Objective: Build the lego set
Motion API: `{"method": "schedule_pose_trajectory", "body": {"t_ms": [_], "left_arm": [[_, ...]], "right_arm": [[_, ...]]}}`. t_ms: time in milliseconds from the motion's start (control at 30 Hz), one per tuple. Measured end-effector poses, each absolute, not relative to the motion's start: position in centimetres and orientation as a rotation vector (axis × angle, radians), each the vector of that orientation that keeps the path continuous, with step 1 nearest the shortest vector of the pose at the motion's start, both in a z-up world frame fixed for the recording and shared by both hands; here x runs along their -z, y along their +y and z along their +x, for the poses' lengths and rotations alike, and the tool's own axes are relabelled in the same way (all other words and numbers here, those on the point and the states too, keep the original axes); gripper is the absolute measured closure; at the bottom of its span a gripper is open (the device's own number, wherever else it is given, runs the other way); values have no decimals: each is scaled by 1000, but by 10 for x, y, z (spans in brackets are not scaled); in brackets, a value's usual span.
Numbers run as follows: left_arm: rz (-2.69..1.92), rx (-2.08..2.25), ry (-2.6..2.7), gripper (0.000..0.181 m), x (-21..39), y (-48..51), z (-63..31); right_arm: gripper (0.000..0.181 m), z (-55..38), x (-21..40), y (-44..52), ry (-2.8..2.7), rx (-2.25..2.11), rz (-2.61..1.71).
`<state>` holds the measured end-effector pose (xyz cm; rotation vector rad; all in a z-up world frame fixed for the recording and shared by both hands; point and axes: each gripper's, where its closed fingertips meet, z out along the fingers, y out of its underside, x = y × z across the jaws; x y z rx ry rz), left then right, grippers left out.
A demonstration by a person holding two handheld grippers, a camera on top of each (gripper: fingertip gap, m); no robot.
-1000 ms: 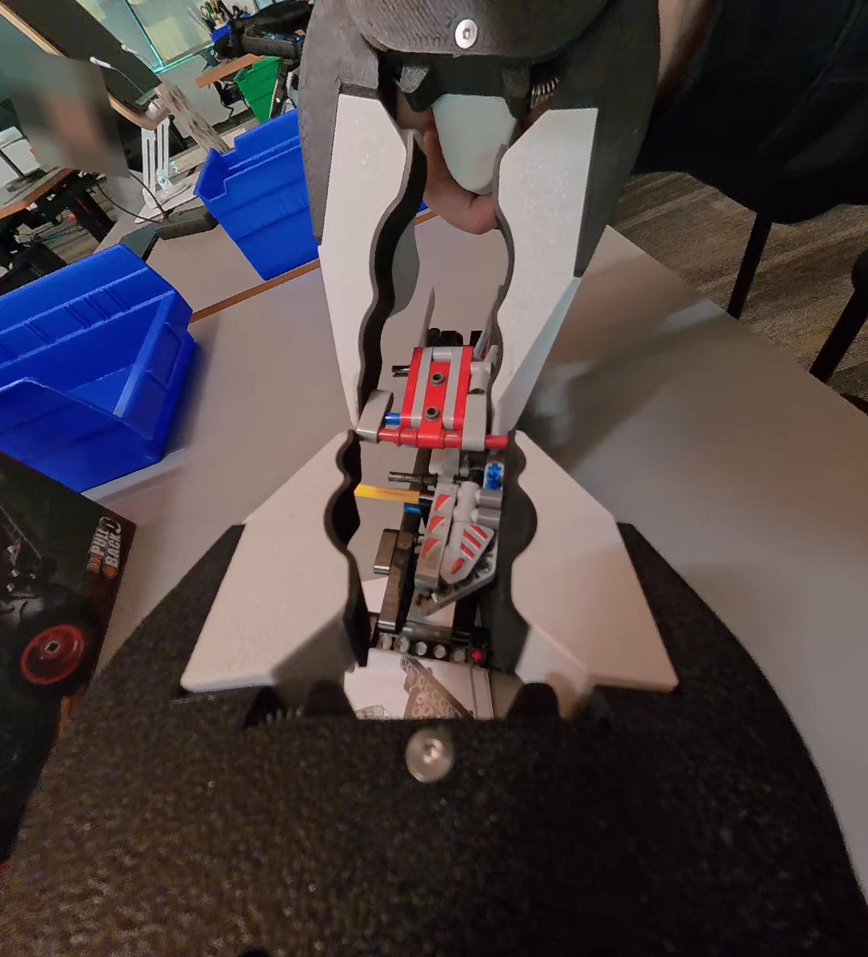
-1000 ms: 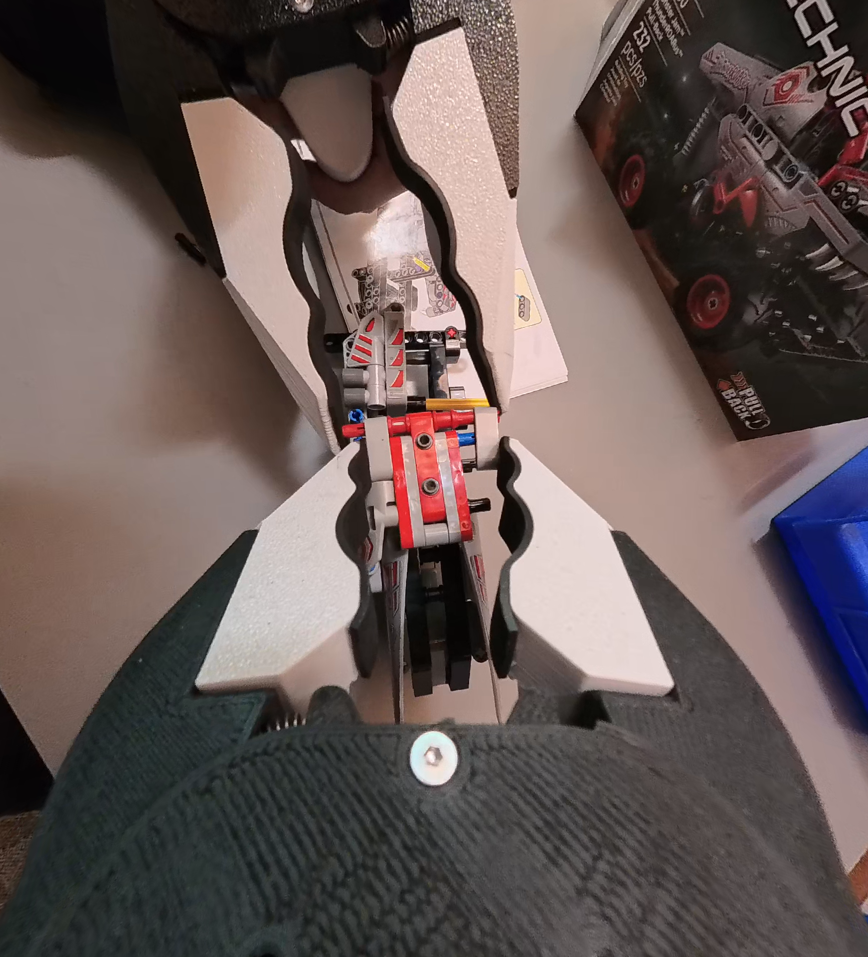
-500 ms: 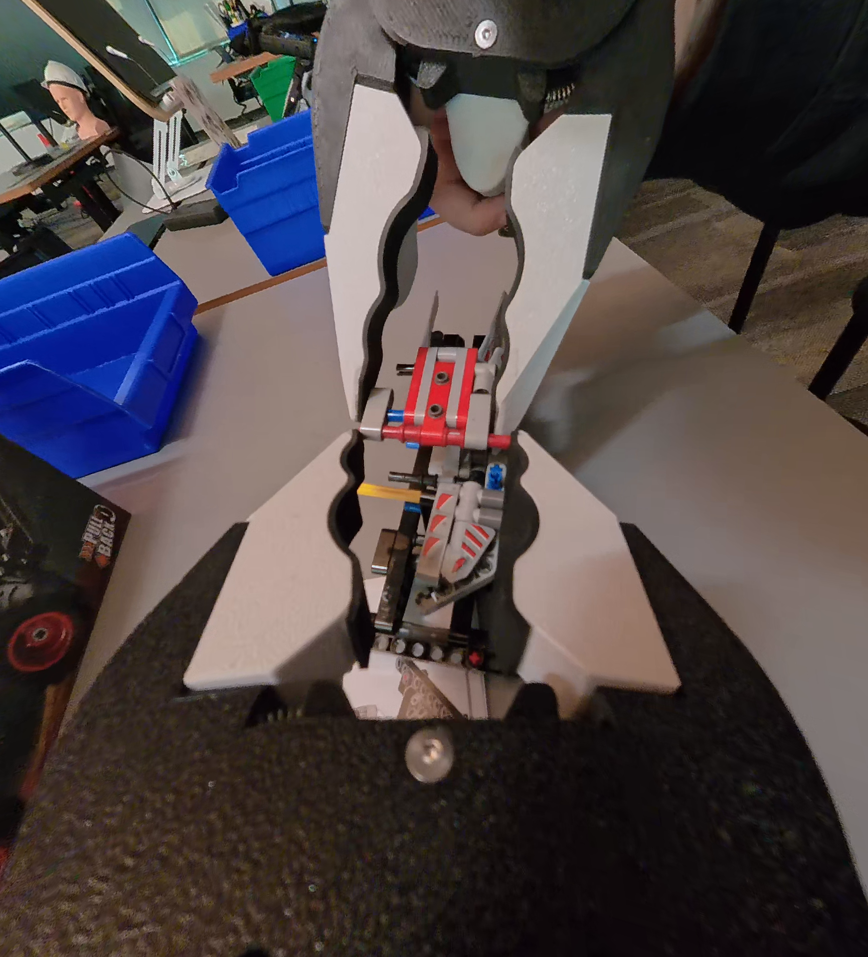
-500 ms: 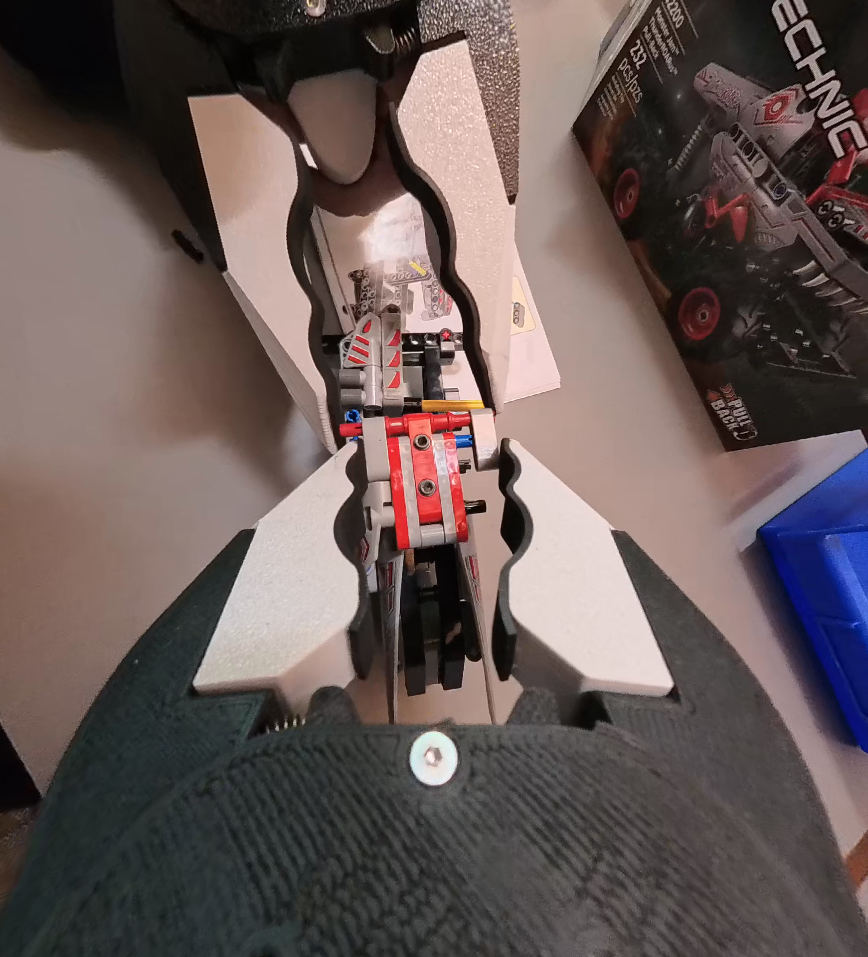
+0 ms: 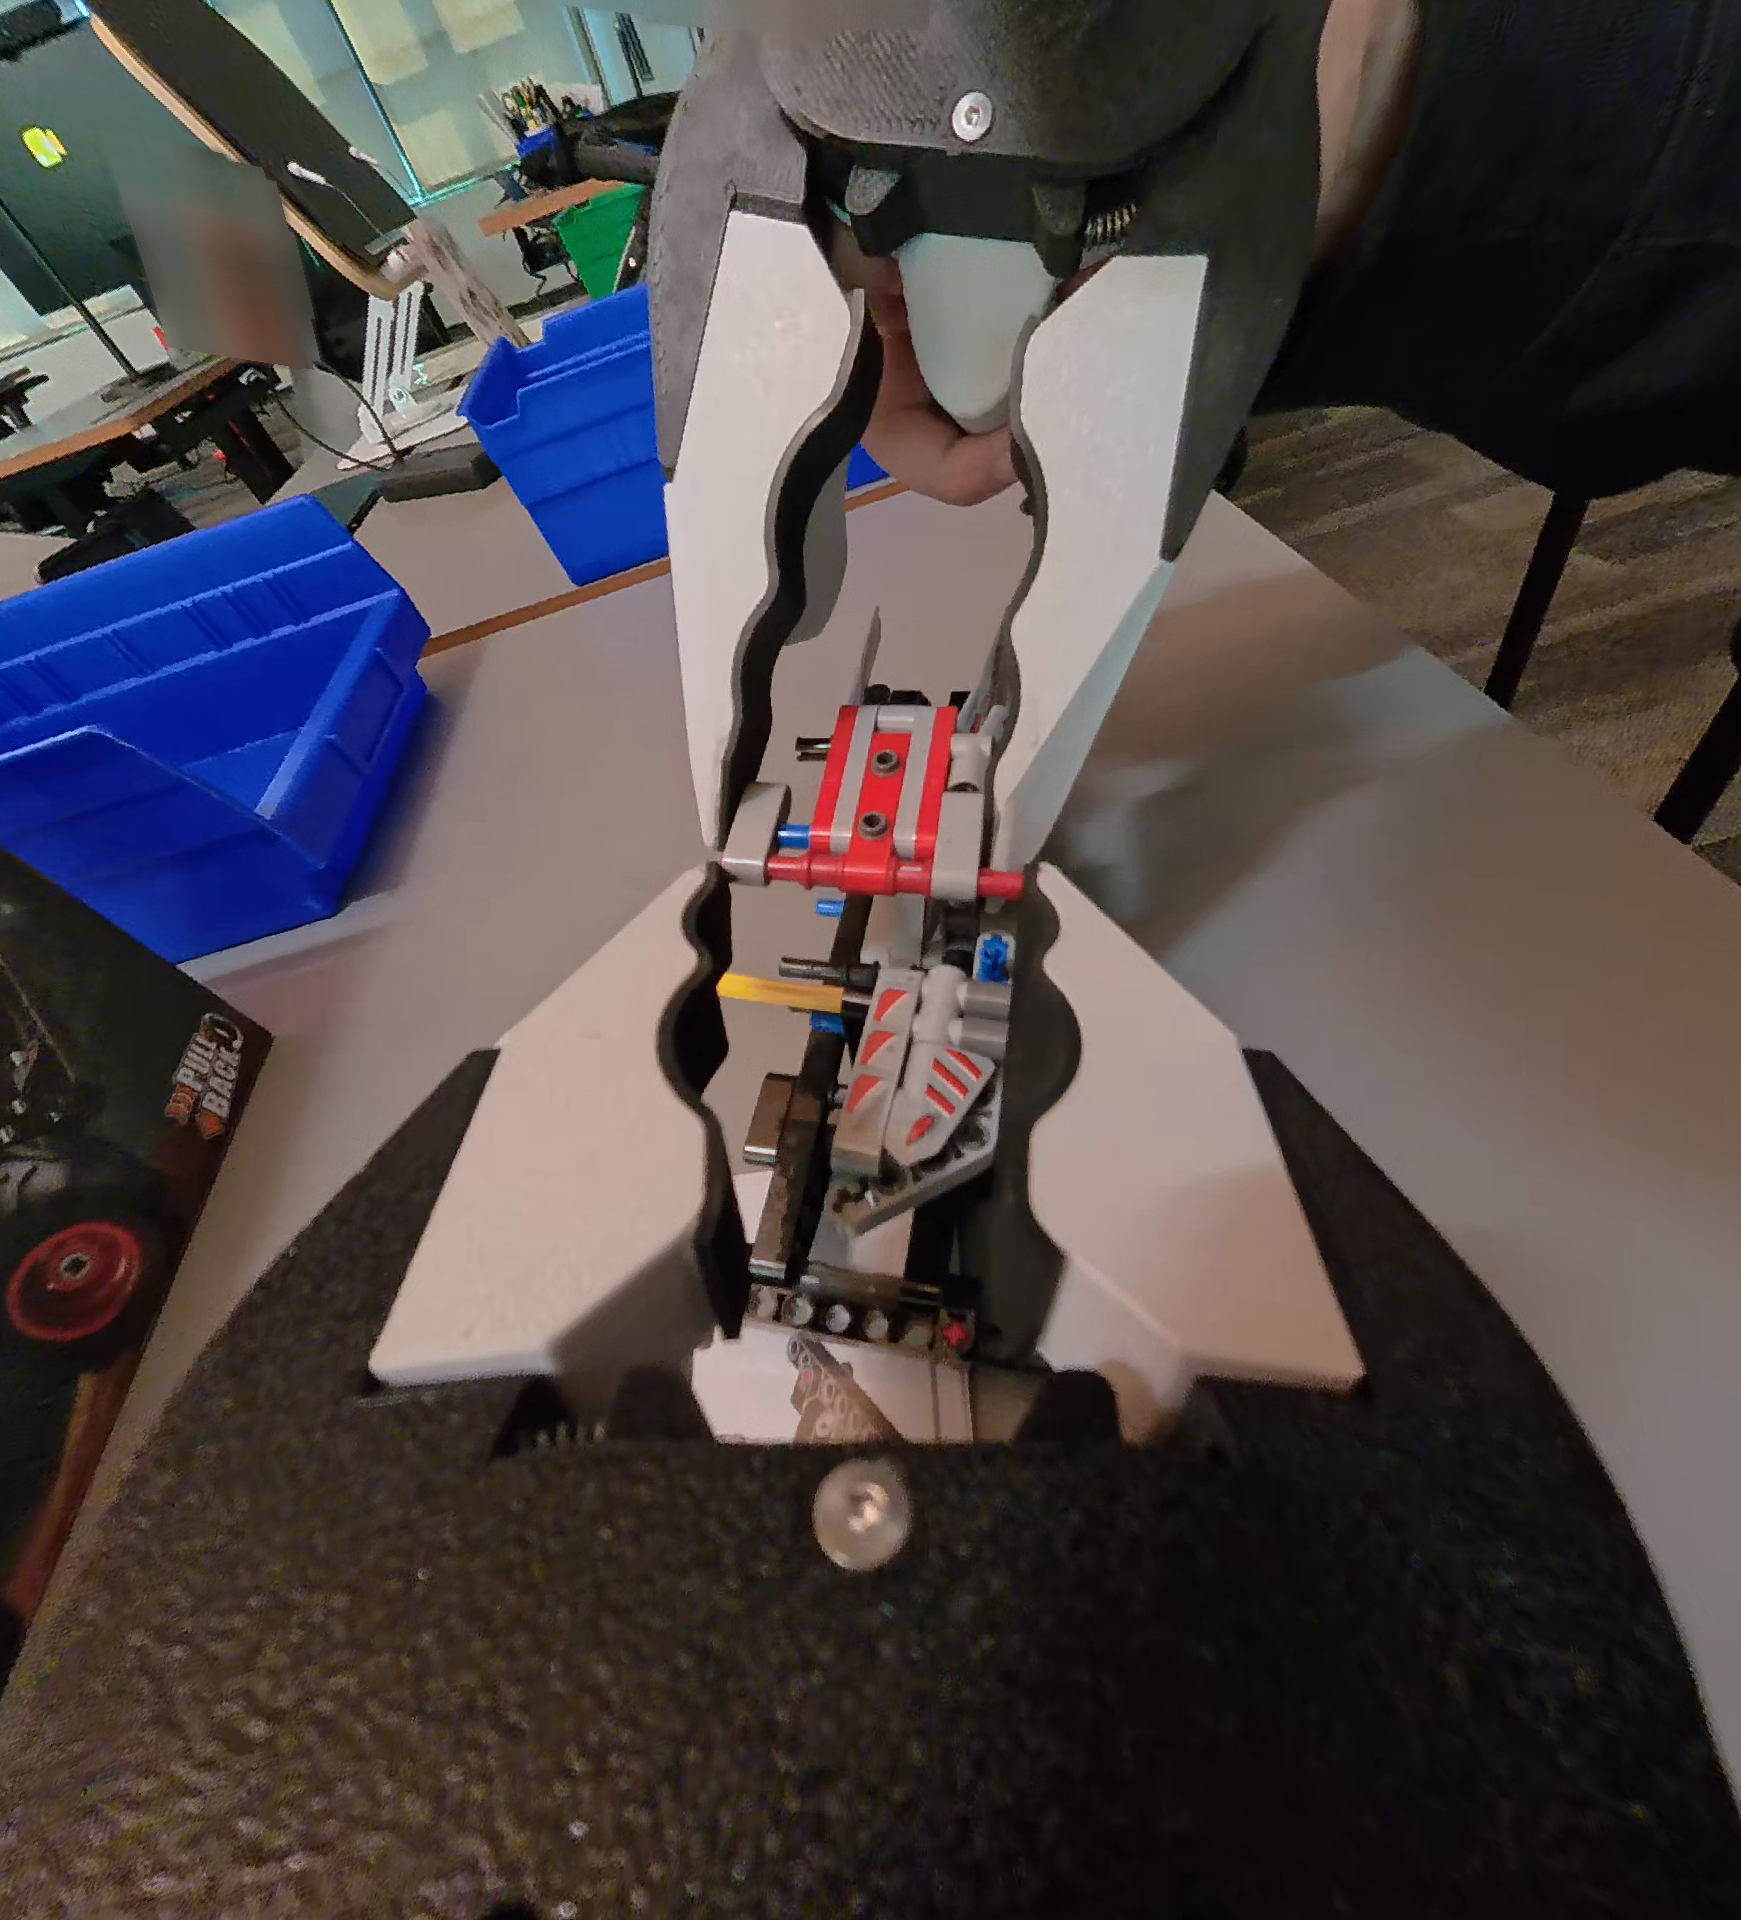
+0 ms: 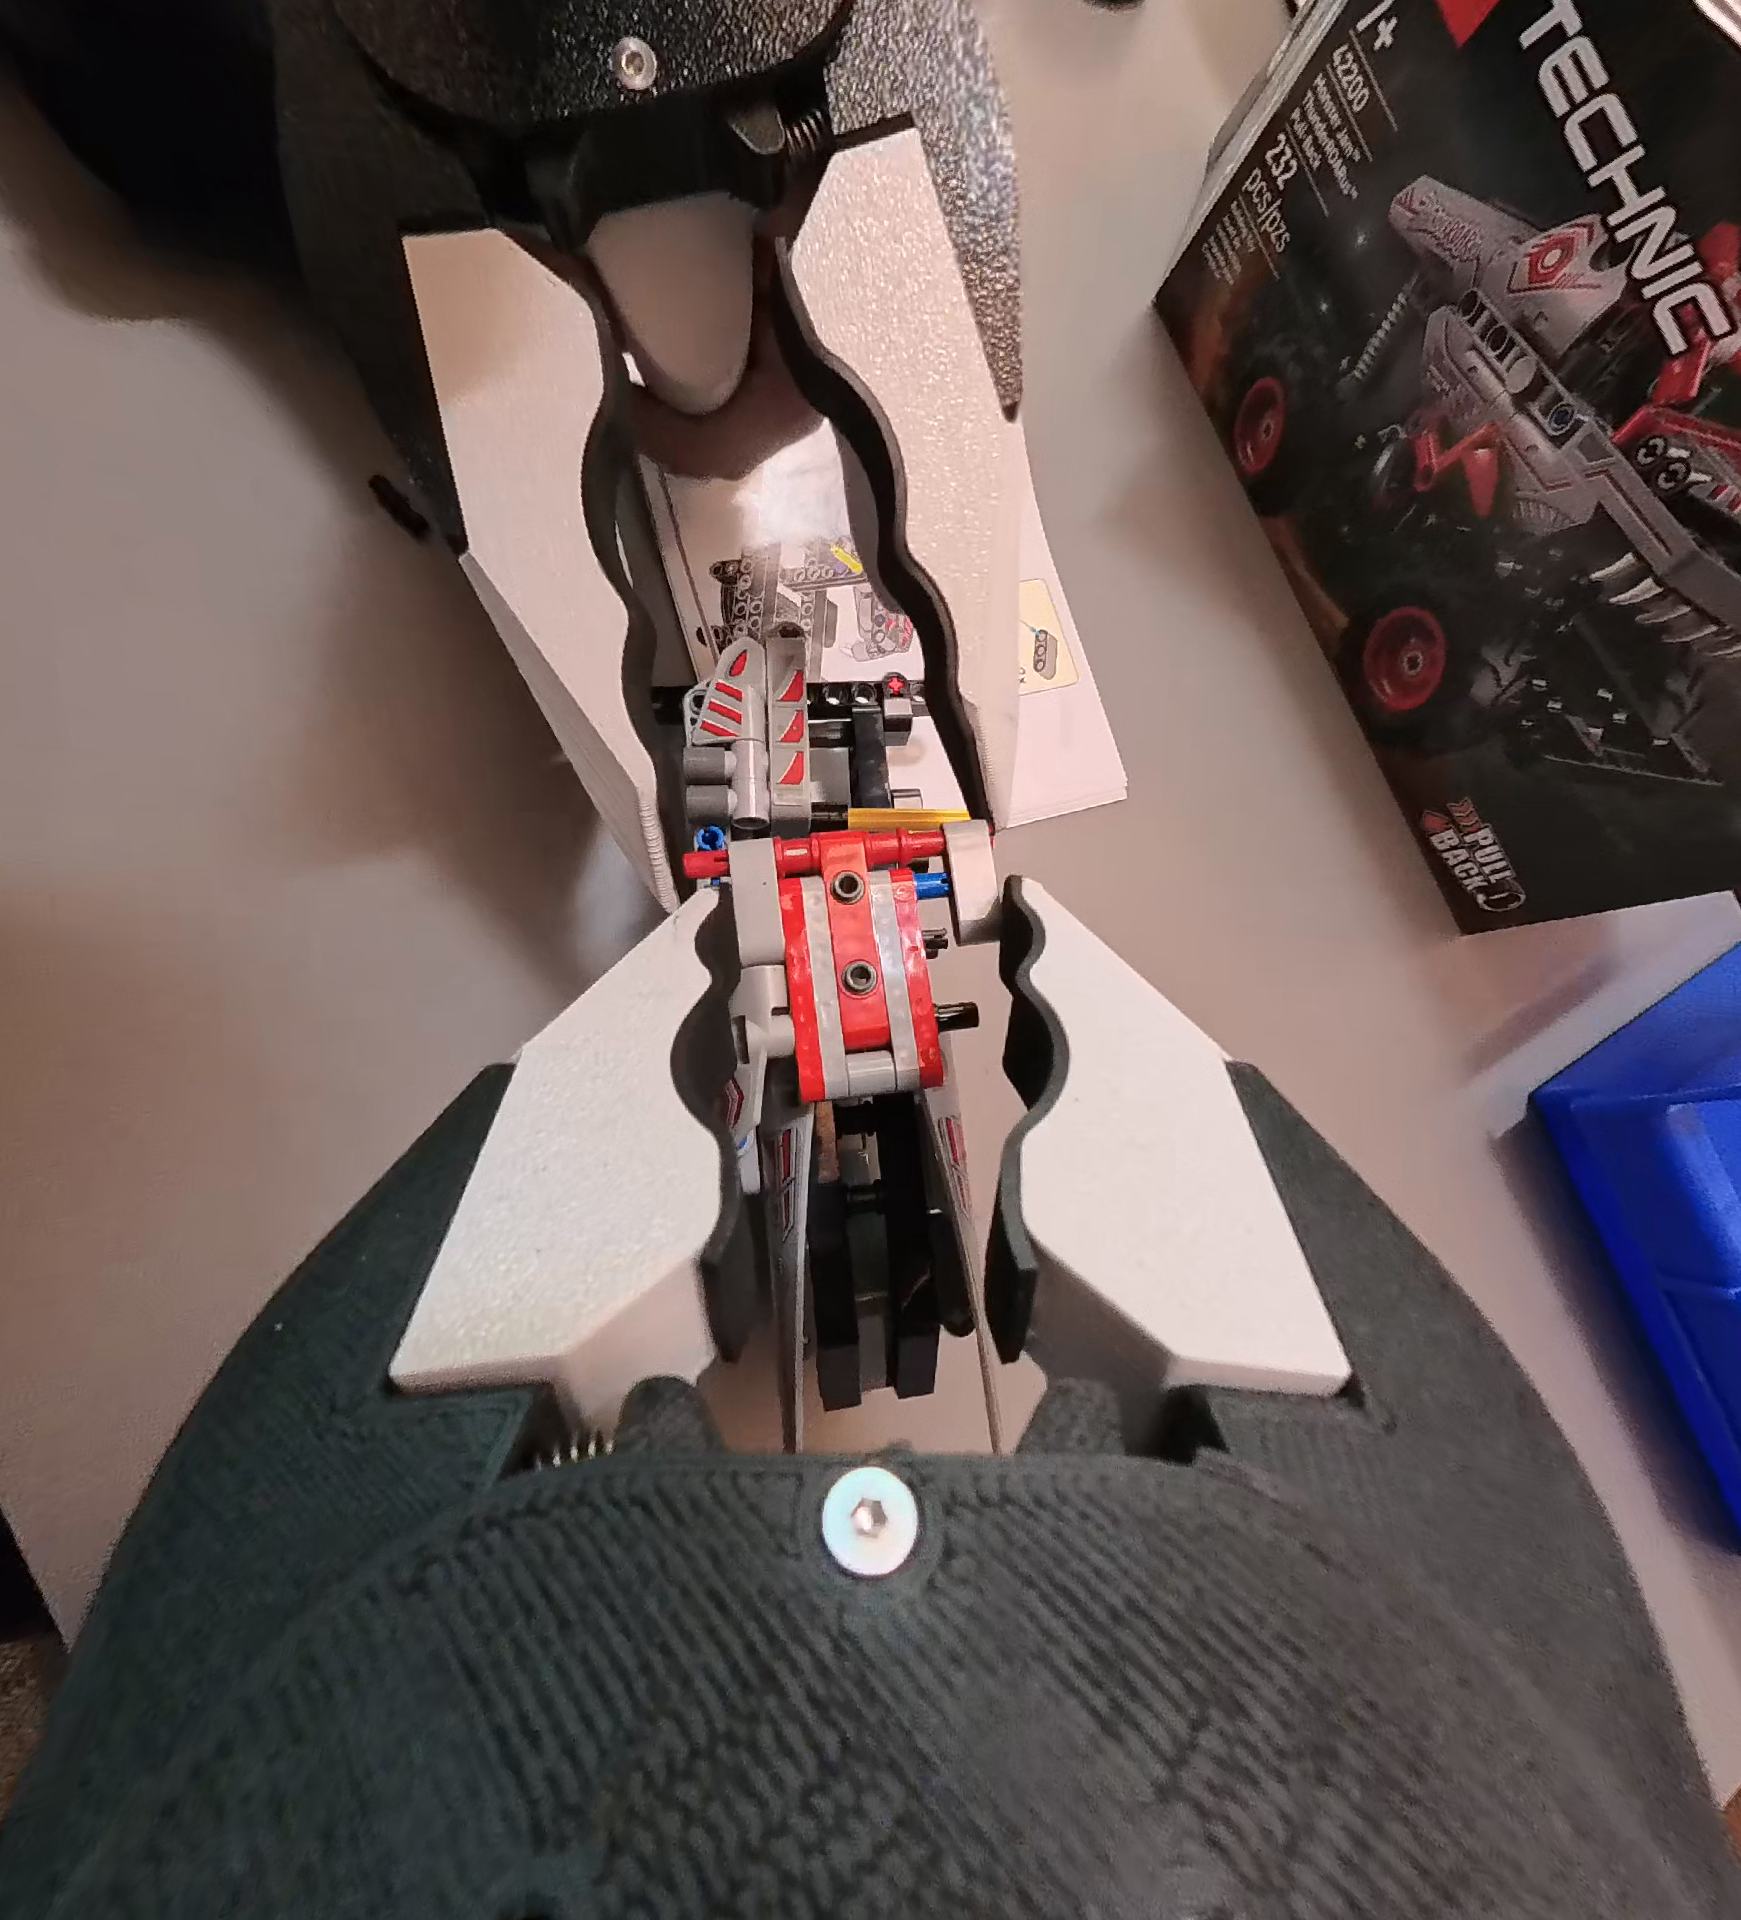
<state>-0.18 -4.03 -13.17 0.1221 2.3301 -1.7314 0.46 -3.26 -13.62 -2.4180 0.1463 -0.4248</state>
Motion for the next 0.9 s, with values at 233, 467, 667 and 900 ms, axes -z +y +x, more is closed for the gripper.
{"method": "schedule_pose_trajectory", "body": {"t_ms": [233,467,667,900], "left_arm": [[75,1736,2307,128,131,-39,4],[56,1748,2292,128,132,-39,5],[32,1759,2283,128,132,-39,6],[0,1793,2278,130,132,-39,8]], "right_arm": [[131,10,137,-33,162,381,-2412],[131,12,137,-33,180,366,-2381],[131,14,137,-33,164,391,-2376],[131,16,137,-33,189,358,-2347]]}}
